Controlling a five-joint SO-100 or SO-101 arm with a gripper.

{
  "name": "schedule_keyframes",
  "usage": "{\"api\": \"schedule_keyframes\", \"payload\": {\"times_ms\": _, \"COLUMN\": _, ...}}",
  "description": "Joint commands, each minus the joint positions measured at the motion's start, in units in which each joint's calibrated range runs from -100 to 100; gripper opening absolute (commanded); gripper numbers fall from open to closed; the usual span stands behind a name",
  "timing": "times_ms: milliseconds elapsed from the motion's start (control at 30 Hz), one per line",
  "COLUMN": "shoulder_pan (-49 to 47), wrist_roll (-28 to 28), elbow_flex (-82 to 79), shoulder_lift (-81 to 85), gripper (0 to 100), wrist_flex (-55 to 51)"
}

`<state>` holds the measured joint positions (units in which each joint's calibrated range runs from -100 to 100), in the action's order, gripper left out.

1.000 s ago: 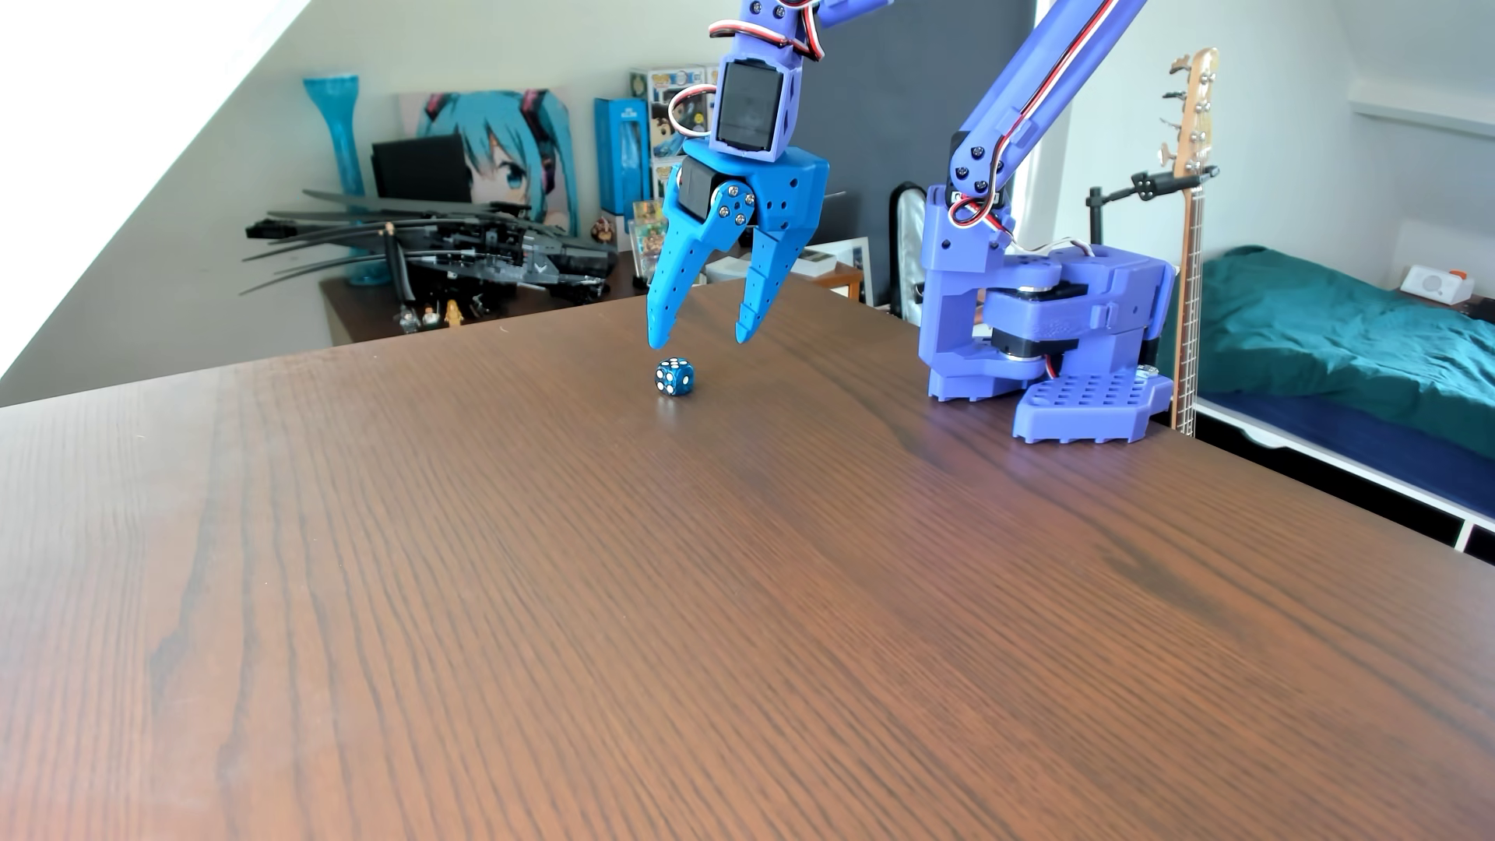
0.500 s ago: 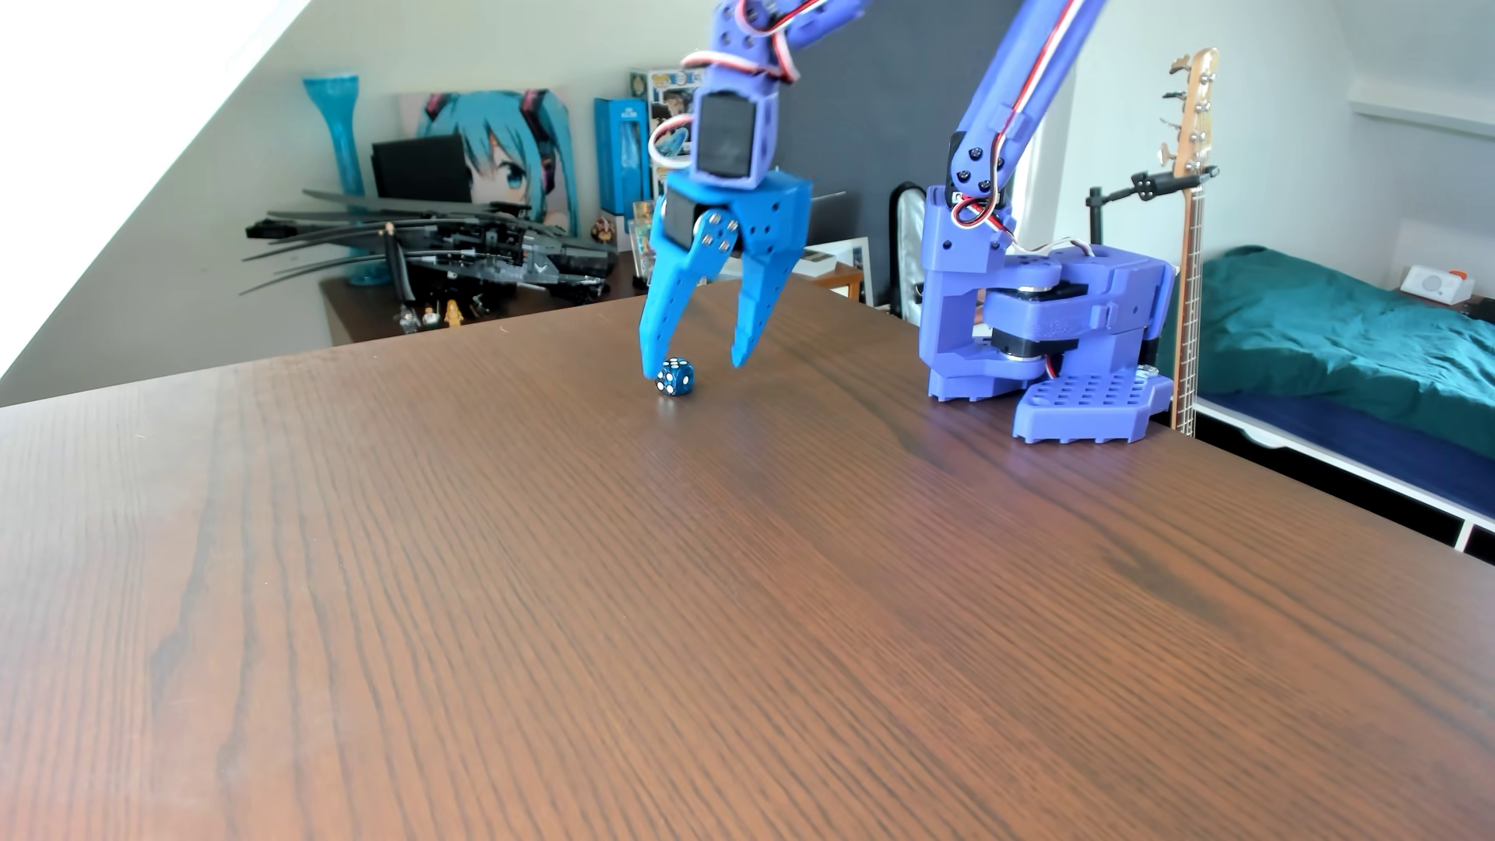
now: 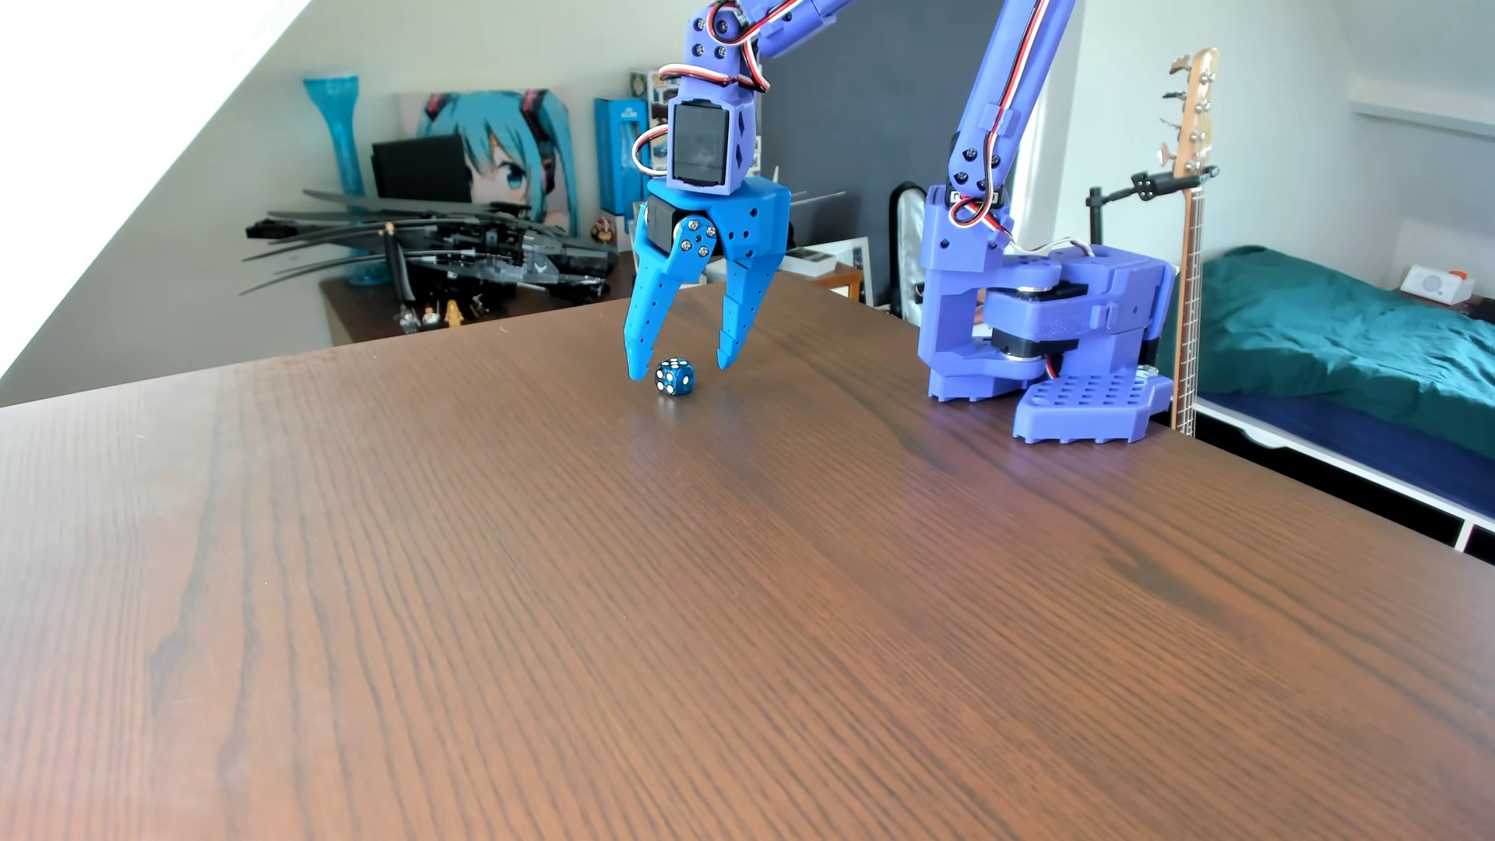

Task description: Grab the blue dice

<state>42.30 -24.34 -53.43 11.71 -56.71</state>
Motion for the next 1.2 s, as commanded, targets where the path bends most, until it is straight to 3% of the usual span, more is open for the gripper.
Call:
{"api": "schedule_keyframes", "payload": {"times_ms": 0, "shoulder_pan": 0.3, "wrist_roll": -0.2, "elbow_flex": 3.3, "shoulder_lift": 0.3, "gripper": 19, "wrist_flex": 0.5}}
{"api": "schedule_keyframes", "payload": {"times_ms": 200, "shoulder_pan": 0.3, "wrist_roll": -0.2, "elbow_flex": 3.1, "shoulder_lift": -1.6, "gripper": 1, "wrist_flex": 0.5}}
{"api": "schedule_keyframes", "payload": {"times_ms": 467, "shoulder_pan": -0.2, "wrist_roll": 0.3, "elbow_flex": 4.9, "shoulder_lift": -0.4, "gripper": 2, "wrist_flex": -0.3}}
{"api": "schedule_keyframes", "payload": {"times_ms": 567, "shoulder_pan": -4.0, "wrist_roll": 4.2, "elbow_flex": 7.3, "shoulder_lift": 3.7, "gripper": 2, "wrist_flex": -0.4}}
{"api": "schedule_keyframes", "payload": {"times_ms": 767, "shoulder_pan": -15.8, "wrist_roll": 11.9, "elbow_flex": 7.1, "shoulder_lift": 24.3, "gripper": 2, "wrist_flex": -2.0}}
{"api": "schedule_keyframes", "payload": {"times_ms": 967, "shoulder_pan": -27.2, "wrist_roll": 16.3, "elbow_flex": 9.4, "shoulder_lift": 47.4, "gripper": 2, "wrist_flex": -13.8}}
{"api": "schedule_keyframes", "payload": {"times_ms": 1167, "shoulder_pan": -29.0, "wrist_roll": 17.8, "elbow_flex": 10.8, "shoulder_lift": 49.9, "gripper": 2, "wrist_flex": -15.4}}
